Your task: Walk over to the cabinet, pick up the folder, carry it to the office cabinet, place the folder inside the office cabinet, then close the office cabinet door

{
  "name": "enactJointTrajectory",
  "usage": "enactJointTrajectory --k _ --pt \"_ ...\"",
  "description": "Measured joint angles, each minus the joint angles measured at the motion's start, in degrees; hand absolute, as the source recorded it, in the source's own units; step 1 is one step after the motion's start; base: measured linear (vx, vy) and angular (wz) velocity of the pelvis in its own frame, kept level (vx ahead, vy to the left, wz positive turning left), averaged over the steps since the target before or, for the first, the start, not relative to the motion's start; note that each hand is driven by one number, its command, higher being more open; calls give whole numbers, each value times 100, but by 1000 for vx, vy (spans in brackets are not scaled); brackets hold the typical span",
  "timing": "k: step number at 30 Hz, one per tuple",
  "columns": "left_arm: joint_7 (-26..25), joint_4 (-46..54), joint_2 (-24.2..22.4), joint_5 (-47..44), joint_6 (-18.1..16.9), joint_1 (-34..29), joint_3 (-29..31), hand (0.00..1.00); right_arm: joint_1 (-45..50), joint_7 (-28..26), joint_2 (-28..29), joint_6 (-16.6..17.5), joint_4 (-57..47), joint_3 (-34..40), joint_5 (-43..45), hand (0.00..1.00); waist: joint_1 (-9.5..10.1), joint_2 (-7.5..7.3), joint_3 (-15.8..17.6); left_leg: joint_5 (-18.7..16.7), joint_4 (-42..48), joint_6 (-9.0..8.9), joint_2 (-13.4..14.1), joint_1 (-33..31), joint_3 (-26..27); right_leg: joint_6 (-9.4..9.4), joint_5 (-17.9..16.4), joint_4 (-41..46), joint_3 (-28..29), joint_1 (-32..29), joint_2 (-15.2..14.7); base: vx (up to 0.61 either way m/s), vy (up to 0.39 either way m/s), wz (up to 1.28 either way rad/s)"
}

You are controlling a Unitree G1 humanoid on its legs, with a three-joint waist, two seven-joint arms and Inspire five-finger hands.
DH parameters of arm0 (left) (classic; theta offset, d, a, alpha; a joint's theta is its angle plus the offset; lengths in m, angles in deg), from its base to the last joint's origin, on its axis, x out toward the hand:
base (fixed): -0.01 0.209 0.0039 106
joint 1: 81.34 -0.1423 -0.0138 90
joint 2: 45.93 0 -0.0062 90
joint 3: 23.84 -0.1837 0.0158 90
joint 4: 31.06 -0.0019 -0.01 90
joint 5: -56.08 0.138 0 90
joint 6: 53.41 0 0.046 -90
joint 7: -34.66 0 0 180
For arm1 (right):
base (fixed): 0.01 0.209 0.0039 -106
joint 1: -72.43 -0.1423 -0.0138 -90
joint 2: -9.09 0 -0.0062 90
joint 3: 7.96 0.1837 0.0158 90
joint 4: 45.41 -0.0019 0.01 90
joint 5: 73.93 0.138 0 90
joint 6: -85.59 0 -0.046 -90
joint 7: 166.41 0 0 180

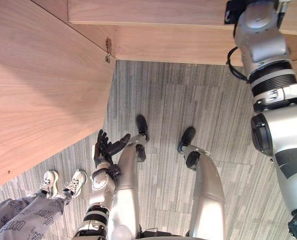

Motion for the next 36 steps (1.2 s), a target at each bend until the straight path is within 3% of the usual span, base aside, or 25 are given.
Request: enactJointTrajectory --k 3,9,10,13,15,17,19,21,24,28,31,36 --pt "-18 4 -14 -1 10 0 -1 100 250 65 -76 3 -360 294 157 0 -24 0 0 -6 29 5 17 56 21 0 0 9 24 42 7 -13 -10 -3" --pt "-12 -18 -102 20 101 -71 -80 100 3105 116 225 304 -3540 361 132 0 -165 -5 -2 -210 74 -17 130 643 131 51 -30 -193 118 638 133 -3 -15 -12" --pt "-5 -54 -106 27 139 -130 -94 100 3865 66 453 495 -4102 311 102 100 -222 -8 -4 -279 51 -44 152 878 143 86 -51 -286 127 893 172 39 -16 -17" --pt "112 -104 -121 259 225 -461 -187 100 5660 -275 1272 867 -4668 -79 -199 100 -360 -104 -45 -408 -187 -105 173 1735 318 151 -38 -653 256 1676 270 101 -15 -24" --pt "149 -116 -131 407 278 -624 -263 100 6559 -512 1714 883 -4665 -329 -383 100 -407 -204 -104 -436 -386 -141 172 2222 466 193 -6 -897 350 2091 328 109 -2 -24" --pt "188 -283 -136 524 292 -674 -327 100 7391 -745 2117 894 -4467 -418 -534 100 -457 -252 -135 -440 -610 -151 151 2709 514 230 49 -1216 378 2573 399 109 -5 -15" --pt "229 -631 -45 631 318 -805 -350 100 8061 -1060 2411 893 -3686 -500 -808 100 -551 -400 -400 -424 -966 -205 83 3190 596 268 204 -1725 474 3047 505 125 12 -26" --pt "241 -929 5 658 392 -809 -365 100 8366 -1195 2534 888 -2999 -289 -981 100 -645 -436 -540 -407 -1195 -226 22 3526 599 319 323 -2101 492 3435 549 146 34 -14" --pt "241 -1207 161 767 463 -1031 -350 100 8788 -1239 2801 809 -1712 692 -975 100 -714 -492 -883 -357 -1755 -236 -137 4260 801 436 655 -2905 707 4146 616 161 49 -29" --pt "235 -1430 308 939 516 -1342 -115 100 9090 -1251 2861 798 -963 1533 -506 100 -801 -509 -1308 -286 -2347 -245 -315 5003 1171 527 989 -3648 1043 4761 609 118 67 -43" --pt "242 -1614 395 1134 533 -1479 0 100 9249 -1262 2863 802 -585 2165 46 100 -830 -509 -1596 -260 -2619 -278 -399 5373 1321 549 1116 -3908 1292 4985 609 36 30 -45" --pt "363 -1696 365 1243 629 -1664 64 100 9311 -1238 2801 794 -237 2876 608 100 -859 -539 -1747 -181 -3018 -285 -550 5864 1464 575 1233 -4057 1676 5160 608 -36 33 -44"
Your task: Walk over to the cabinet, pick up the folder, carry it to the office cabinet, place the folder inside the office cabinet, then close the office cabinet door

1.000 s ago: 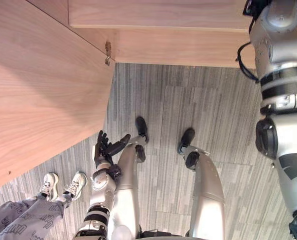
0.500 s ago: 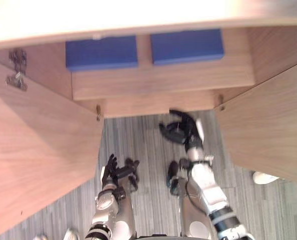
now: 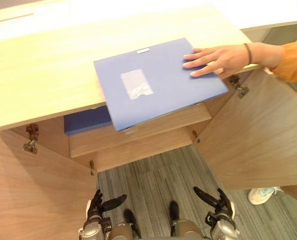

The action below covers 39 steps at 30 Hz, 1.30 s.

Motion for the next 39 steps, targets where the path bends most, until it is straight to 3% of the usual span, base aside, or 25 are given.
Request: enactJointTrajectory --k 10,22,27,32,35,39 --pt "159 -183 -14 205 68 -244 -5 100 203 -166 -85 -185 368 284 -91 100 9 -84 -238 329 -1014 90 -497 717 -425 80 32 -288 -4 403 -185 -32 36 -1" --pt "132 71 23 298 105 -420 -5 100 -218 -310 -95 -206 691 17 -527 100 91 -45 -339 367 -1047 132 -564 820 -1139 26 -88 -354 -647 880 -270 -3 -26 28" --pt "-143 2124 -25 296 105 -1070 -7 100 -162 -233 -83 -206 780 -144 -603 100 207 -40 -348 426 -1049 126 -574 820 -1553 -18 -222 -338 -1068 1107 -295 -18 -45 45" --pt "-200 5154 -131 332 -47 -1869 139 100 -51 -200 -90 -207 794 -324 -746 100 402 31 -327 450 -1049 116 -571 937 -1908 -114 -346 -303 -1425 1405 -286 -7 -49 36" --pt "-274 6257 -131 421 -237 -1977 384 100 -41 -223 -106 -203 822 -367 -752 100 450 124 -304 453 -1045 112 -555 1019 -1959 -154 -387 -244 -1455 1503 -278 -30 -38 12" --pt "-353 7585 -148 424 -529 -1995 429 100 -47 -280 -190 -208 1072 -484 -751 100 488 139 -314 477 -1042 86 -531 1039 -2023 -145 -399 -129 -1348 1504 -267 -39 -20 8"
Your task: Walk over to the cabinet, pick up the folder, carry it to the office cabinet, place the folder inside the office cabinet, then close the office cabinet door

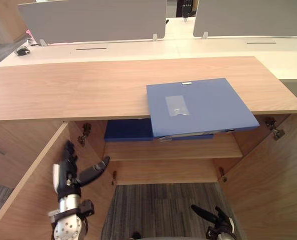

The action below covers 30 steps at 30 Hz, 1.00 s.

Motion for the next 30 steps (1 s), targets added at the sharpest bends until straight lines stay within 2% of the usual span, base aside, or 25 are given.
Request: enactJointTrajectory --k 5,9,13,15,17,20,23,29,30 --pt "-46 947 232 145 -342 13 -126 100 119 -51 -64 0 130 -54 -3 100 -13 40 -33 7 -6 -9 45 58 23 46 -52 89 134 19 2 -74 -28 -2" --pt "-82 1124 983 846 -388 140 -517 100 243 -82 -160 -4 167 -270 -49 100 -61 65 -65 33 -7 -56 77 108 26 101 -108 130 150 55 22 -63 -29 1" --pt "-127 1066 2014 1783 -388 838 -1228 100 311 -132 -202 -1 163 -345 -223 100 -167 61 -101 80 -7 -102 141 108 51 116 -95 128 164 55 79 -56 -30 -1" --pt "-121 976 2360 2420 -398 1289 -1567 100 411 -183 -268 -1 157 -498 -238 100 -252 53 -149 105 -7 -97 171 109 68 115 -79 127 188 44 113 -27 -34 -5" --pt "-120 825 2504 2901 -408 1562 -1761 100 478 -215 -273 -2 159 -504 -250 100 -292 64 -199 106 -7 -108 195 110 106 114 -65 126 237 18 139 0 -22 -12" --pt "-191 480 2534 3752 -358 1922 -2137 100 499 -227 -279 -1 160 -512 -250 100 -335 68 -210 100 -6 -123 238 96 217 86 -41 125 364 -61 185 4 -14 -22" --pt "-244 -157 2516 4525 -267 2261 -2571 100 506 -234 -285 0 154 -602 -249 100 -466 58 -203 90 -7 -137 229 137 269 68 -29 104 412 -68 211 7 -5 -12" --pt "-398 -1255 2066 5387 341 2435 -2688 100 503 -247 -308 -1 131 -734 -249 100 -552 16 -176 53 -6 -183 285 130 427 43 37 -23 542 -132 269 2 -9 -14" --pt "-443 -1301 2002 5511 440 2435 -2684 0 502 -251 -304 -2 123 -735 -249 100 -561 -2 -165 44 -6 -195 296 129 449 40 46 -42 560 -134 282 15 -10 -7"
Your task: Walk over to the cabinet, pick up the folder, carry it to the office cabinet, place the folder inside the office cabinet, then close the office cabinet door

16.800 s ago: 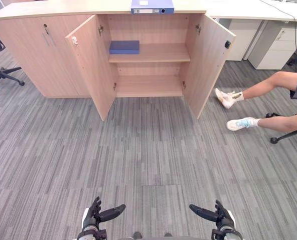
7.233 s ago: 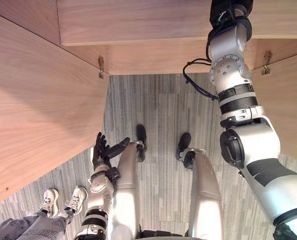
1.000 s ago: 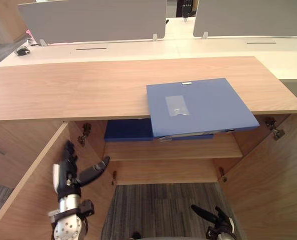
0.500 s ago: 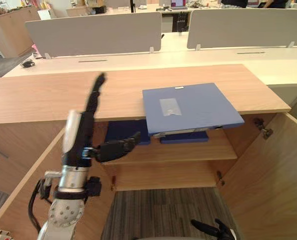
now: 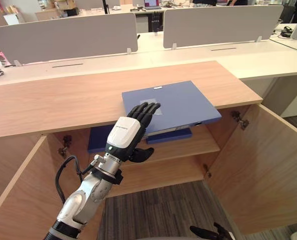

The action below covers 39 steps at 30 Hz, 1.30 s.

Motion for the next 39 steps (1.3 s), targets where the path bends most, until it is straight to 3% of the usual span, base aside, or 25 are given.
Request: enactJointTrajectory --k 7,15,22,27,29,34,39 --pt "-262 -1 -350 450 309 320 189 0 -62 -52 36 -1 -95 -43 8 100 -11 -60 36 -45 1 -46 30 5 82 -7 39 -98 53 2 40 13 -13 -7" --pt "-485 433 -535 303 143 395 365 0 -70 -50 31 0 -243 -185 39 100 -26 -60 36 -99 3 -39 29 12 213 12 103 -227 171 5 48 5 -8 -9" --pt "-342 1559 -1010 -276 -107 -577 318 0 97 21 264 20 -1386 -284 151 100 -26 -61 37 -135 32 -36 34 -58 371 41 138 -213 361 -130 54 6 -10 -12" --pt "75 2460 -1390 -1731 -468 -1469 336 0 512 35 625 115 -3672 -277 275 100 -11 -62 37 -153 32 -12 40 -84 390 45 139 -183 388 -184 52 -9 -7 -1" --pt "298 2725 -1434 -2868 -564 -1789 391 0 649 21 693 240 -4712 -187 467 100 -5 -60 36 -158 32 -5 46 -84 390 50 138 -178 389 -185 43 -18 -11 0" --pt "1036 2931 -1578 -5632 -581 -2237 923 0 668 -93 623 478 -6657 217 830 100 8 -68 41 -161 32 0 42 -107 400 59 139 -170 403 -217 36 0 0 0" --pt "1538 2971 -1525 -7111 -441 -2417 1068 0 504 -473 144 545 -7952 83 1446 100 23 -74 45 -165 33 -1 44 -159 431 63 141 -153 441 -285 40 -10 -10 -3"
